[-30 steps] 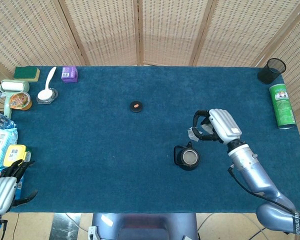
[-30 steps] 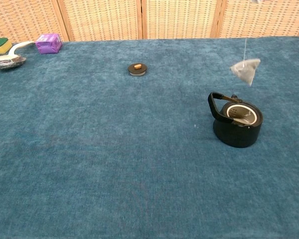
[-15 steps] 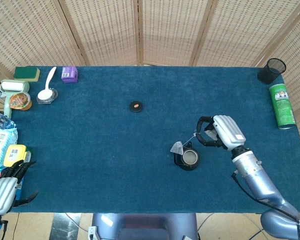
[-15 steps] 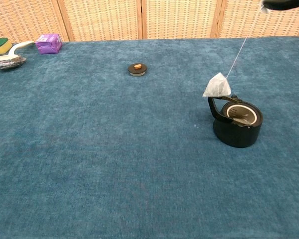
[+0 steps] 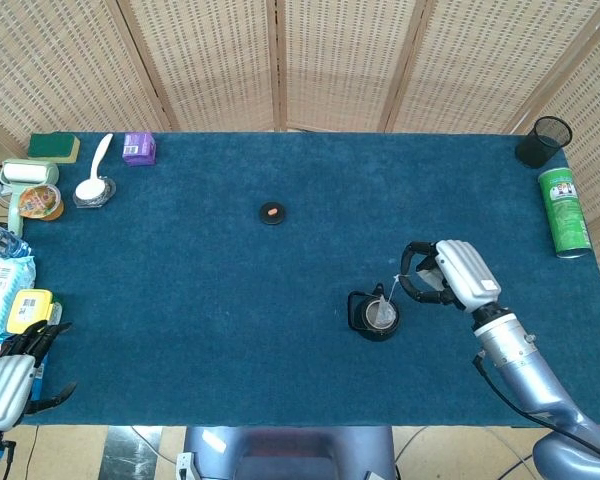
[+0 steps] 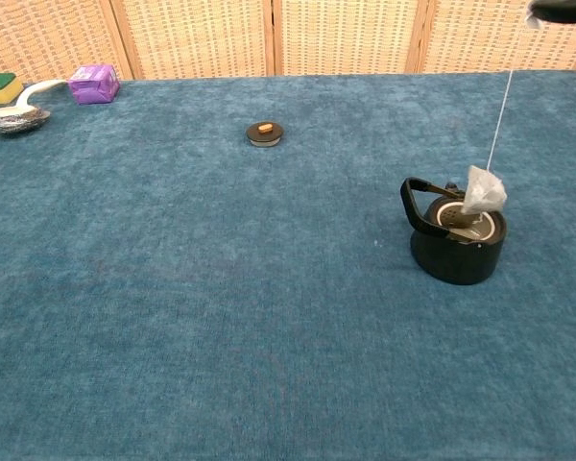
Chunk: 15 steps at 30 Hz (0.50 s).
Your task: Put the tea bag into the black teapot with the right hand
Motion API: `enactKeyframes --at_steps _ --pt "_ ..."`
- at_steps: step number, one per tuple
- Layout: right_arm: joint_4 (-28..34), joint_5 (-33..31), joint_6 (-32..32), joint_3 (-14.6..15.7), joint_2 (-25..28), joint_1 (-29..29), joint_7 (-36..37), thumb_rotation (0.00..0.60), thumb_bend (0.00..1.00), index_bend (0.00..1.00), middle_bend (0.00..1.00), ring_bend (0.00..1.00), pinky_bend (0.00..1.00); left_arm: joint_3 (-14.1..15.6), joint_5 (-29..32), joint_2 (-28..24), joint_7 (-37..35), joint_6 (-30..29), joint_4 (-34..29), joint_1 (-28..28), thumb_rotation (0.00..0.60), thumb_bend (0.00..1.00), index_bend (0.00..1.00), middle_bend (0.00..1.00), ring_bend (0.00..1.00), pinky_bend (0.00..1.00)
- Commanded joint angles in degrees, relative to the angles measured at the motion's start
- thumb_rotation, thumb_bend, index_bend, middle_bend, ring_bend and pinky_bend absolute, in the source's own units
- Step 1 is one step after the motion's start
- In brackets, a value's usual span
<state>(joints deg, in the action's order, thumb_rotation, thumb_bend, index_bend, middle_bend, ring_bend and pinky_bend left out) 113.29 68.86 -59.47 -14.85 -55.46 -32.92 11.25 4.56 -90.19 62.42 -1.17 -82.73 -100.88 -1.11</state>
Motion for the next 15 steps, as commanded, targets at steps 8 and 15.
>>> enactKeyframes --at_steps 8,15 --pt "-1.6 0.7 0.7 1.7 -1.7 1.1 1.3 0.600 0.48 0.63 1.00 1.00 1.00 0.3 -0.1 0.0 0.2 0.0 0.1 0.1 0.600 0.27 0.14 0.19 0.09 0.14" --pt "-2.4 1.5 1.0 2.2 -2.3 1.6 2.1 0.600 0.48 0.63 1.00 1.00 1.00 0.3 -0.1 0.1 0.3 0.0 0.2 0.2 0.600 0.27 0.14 0.19 0.09 0.14"
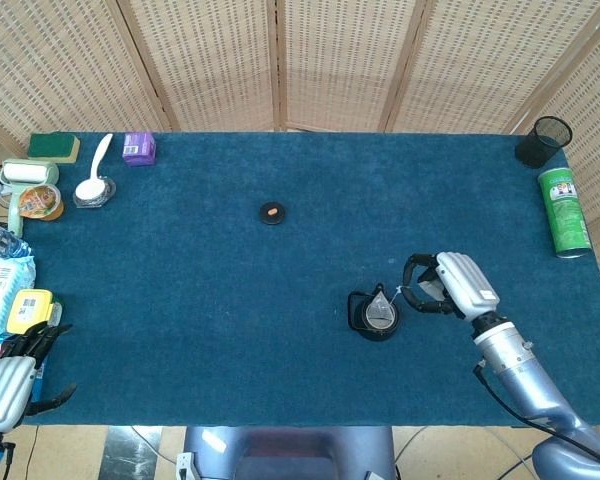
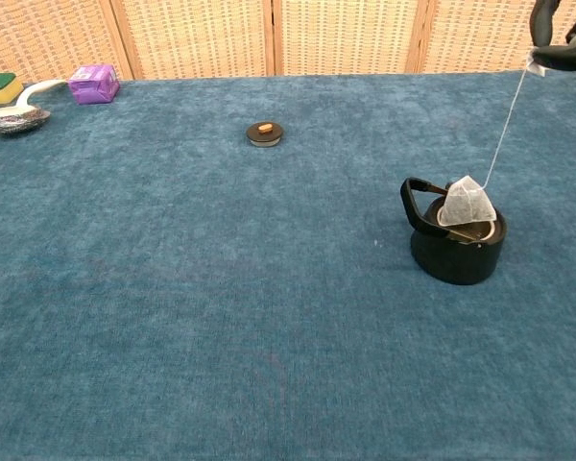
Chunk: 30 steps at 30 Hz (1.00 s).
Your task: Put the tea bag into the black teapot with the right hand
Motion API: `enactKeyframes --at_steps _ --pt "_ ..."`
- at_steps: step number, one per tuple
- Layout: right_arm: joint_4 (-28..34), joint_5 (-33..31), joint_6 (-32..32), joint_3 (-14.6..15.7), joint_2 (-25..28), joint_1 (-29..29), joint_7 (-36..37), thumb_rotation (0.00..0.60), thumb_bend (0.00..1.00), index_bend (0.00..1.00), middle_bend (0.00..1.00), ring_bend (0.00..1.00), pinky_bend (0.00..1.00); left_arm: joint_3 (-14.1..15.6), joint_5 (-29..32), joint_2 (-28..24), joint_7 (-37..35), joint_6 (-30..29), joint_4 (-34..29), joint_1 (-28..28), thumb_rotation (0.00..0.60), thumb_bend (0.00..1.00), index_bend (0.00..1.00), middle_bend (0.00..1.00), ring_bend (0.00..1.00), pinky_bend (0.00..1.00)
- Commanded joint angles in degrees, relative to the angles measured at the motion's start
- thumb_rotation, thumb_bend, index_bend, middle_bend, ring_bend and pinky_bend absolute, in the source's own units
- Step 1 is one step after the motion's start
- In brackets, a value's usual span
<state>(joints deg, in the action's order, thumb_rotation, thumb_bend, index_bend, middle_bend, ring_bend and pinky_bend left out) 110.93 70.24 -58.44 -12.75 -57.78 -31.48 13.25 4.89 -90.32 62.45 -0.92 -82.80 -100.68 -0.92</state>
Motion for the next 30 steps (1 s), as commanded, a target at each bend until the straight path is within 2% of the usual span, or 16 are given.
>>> enactKeyframes --at_steps 1,25,30 --pt "-0.1 0.3 -0.3 0.1 0.0 0.4 0.3 0.600 0.48 0.63 1.00 1.00 1.00 0.0 0.0 0.1 0.1 0.1 0.0 0.0 0.600 0.27 0.14 0.19 0.09 0.14" --pt "2.8 5.2 -2.3 3.7 0.4 4.1 0.2 0.600 0.48 0.63 1.00 1.00 1.00 0.6 -1.1 -0.1 -0.2 -0.3 0.3 0.1 0.600 0.27 0.14 0.19 0.09 0.14" --pt "3.6 7.1 -2.6 5.4 0.3 5.3 0.3 0.600 0.48 0.63 1.00 1.00 1.00 0.7 -1.7 0.0 0.0 -0.3 0.1 0.0 0.600 0.27 0.14 0.19 0.09 0.14"
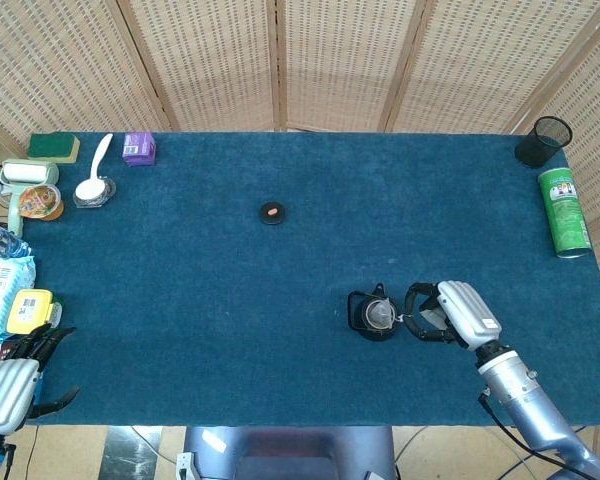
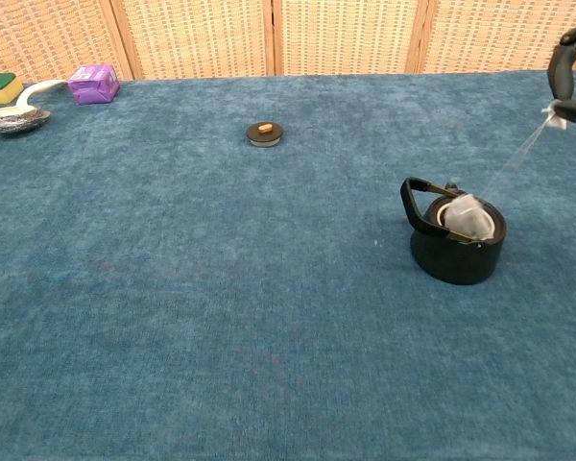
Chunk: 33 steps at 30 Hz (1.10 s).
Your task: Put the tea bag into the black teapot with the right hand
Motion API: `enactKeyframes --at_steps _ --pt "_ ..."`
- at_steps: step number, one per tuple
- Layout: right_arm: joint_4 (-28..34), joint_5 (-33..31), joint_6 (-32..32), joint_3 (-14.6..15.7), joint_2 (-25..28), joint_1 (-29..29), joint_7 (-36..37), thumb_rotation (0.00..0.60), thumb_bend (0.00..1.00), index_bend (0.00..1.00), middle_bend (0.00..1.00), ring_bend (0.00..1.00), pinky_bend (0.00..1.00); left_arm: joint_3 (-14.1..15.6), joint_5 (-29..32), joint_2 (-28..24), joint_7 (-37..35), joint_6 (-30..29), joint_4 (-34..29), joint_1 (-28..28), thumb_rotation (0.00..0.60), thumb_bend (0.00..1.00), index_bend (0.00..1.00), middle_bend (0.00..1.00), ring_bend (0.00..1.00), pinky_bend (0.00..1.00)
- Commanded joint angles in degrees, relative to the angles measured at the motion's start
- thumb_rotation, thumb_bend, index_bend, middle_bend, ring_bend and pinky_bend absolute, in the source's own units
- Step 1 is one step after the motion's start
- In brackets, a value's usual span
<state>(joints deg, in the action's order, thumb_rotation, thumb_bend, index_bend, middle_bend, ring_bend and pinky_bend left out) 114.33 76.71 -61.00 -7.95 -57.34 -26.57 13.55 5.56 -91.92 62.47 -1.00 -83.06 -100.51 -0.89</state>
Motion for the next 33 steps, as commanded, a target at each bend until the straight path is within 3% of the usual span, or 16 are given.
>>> enactKeyframes --at_steps 1,23,31,33 --pt "0.2 0.9 -0.1 0.9 -0.3 0.5 0.1 0.600 0.48 0.63 1.00 1.00 1.00 0.1 -0.2 0.0 0.1 -0.1 -0.1 0.0 0.600 0.27 0.14 0.19 0.09 0.14" --pt "-5.8 -1.4 5.9 2.2 -5.6 -1.4 0.7 0.600 0.48 0.63 1.00 1.00 1.00 0.5 -0.5 -0.6 0.5 -1.3 -0.6 1.0 0.600 0.27 0.14 0.19 0.09 0.14" --pt "-7.8 0.0 7.3 2.6 -4.4 -1.6 2.9 0.600 0.54 0.55 1.00 1.00 1.00 0.4 -0.4 -0.6 0.6 -1.0 -0.6 0.8 0.600 0.27 0.14 0.19 0.09 0.14" --pt "-8.5 1.0 7.3 2.9 -4.0 -1.5 3.7 0.600 0.55 0.48 1.00 1.00 1.00 0.4 -0.4 -0.6 0.7 -0.7 -0.6 0.7 0.600 0.27 0.14 0.19 0.09 0.14"
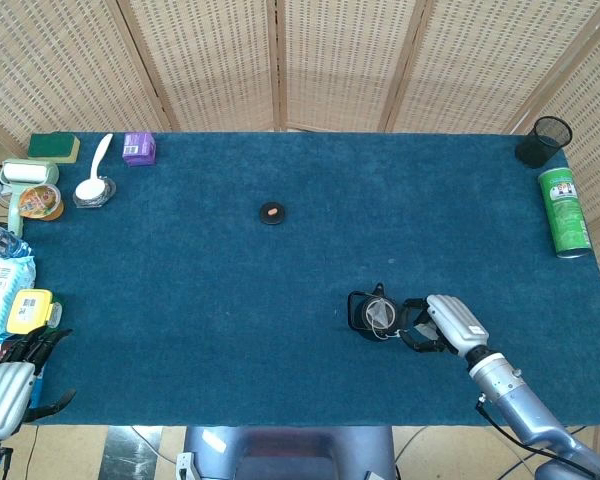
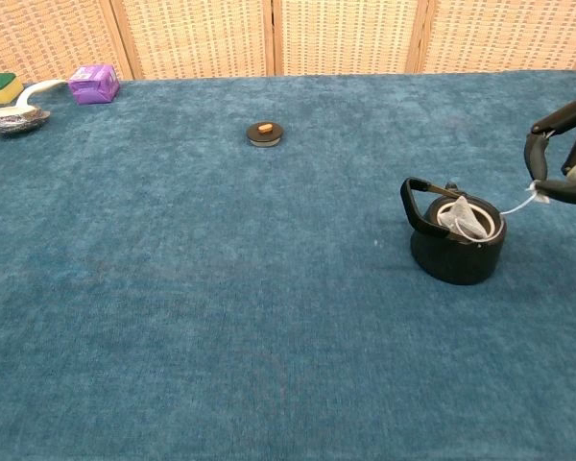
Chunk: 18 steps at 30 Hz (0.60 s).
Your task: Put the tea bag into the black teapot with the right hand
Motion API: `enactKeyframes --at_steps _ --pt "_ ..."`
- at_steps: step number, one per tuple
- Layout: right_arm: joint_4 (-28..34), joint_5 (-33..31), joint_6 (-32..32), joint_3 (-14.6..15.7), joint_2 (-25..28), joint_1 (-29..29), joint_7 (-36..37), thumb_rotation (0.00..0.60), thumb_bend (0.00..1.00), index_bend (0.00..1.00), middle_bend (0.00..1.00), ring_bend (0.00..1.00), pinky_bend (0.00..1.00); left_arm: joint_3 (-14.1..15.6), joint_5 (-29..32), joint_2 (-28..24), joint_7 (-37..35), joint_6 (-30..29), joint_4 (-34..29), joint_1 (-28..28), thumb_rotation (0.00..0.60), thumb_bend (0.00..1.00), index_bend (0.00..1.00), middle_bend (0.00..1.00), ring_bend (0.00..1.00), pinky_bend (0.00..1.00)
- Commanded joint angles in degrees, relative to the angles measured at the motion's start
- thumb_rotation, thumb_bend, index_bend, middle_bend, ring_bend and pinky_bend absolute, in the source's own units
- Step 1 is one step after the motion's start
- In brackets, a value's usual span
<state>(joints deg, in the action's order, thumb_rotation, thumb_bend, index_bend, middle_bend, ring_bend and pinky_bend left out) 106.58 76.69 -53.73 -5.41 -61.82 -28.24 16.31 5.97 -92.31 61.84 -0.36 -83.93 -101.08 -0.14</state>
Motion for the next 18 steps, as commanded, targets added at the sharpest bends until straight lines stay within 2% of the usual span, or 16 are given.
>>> enactKeyframes --at_steps 1,3,7,14,18 --pt "-1.0 1.4 0.0 0.5 0.6 0.3 1.2 0.600 0.55 0.45 1.00 1.00 1.00 0.0 0.0 0.1 0.2 0.2 -0.1 -0.1 0.600 0.27 0.13 0.19 0.09 0.14" --pt "-1.5 2.6 0.2 0.9 1.2 0.3 2.0 0.600 0.55 0.35 0.99 1.00 1.00 -0.1 0.0 0.1 0.4 0.4 -0.3 -0.3 0.600 0.27 0.13 0.19 0.09 0.14" --pt "-2.2 4.9 1.0 2.0 3.0 0.3 3.6 0.600 0.54 0.24 0.98 1.00 1.00 -0.3 -0.2 0.0 1.0 0.3 -0.9 -0.5 0.600 0.27 0.13 0.19 0.09 0.14" --pt "-2.0 7.3 2.4 2.9 6.0 -0.2 6.0 0.600 0.54 0.17 1.00 1.00 1.00 -0.3 -0.4 -0.1 2.0 0.3 -1.8 -0.5 0.600 0.27 0.13 0.19 0.09 0.14" --pt "-0.7 8.9 7.1 3.5 9.1 -2.7 8.6 0.600 0.62 0.14 1.00 1.00 1.00 -0.4 -0.4 -0.3 2.3 0.1 -2.1 -0.5 0.600 0.27 0.13 0.19 0.09 0.14"
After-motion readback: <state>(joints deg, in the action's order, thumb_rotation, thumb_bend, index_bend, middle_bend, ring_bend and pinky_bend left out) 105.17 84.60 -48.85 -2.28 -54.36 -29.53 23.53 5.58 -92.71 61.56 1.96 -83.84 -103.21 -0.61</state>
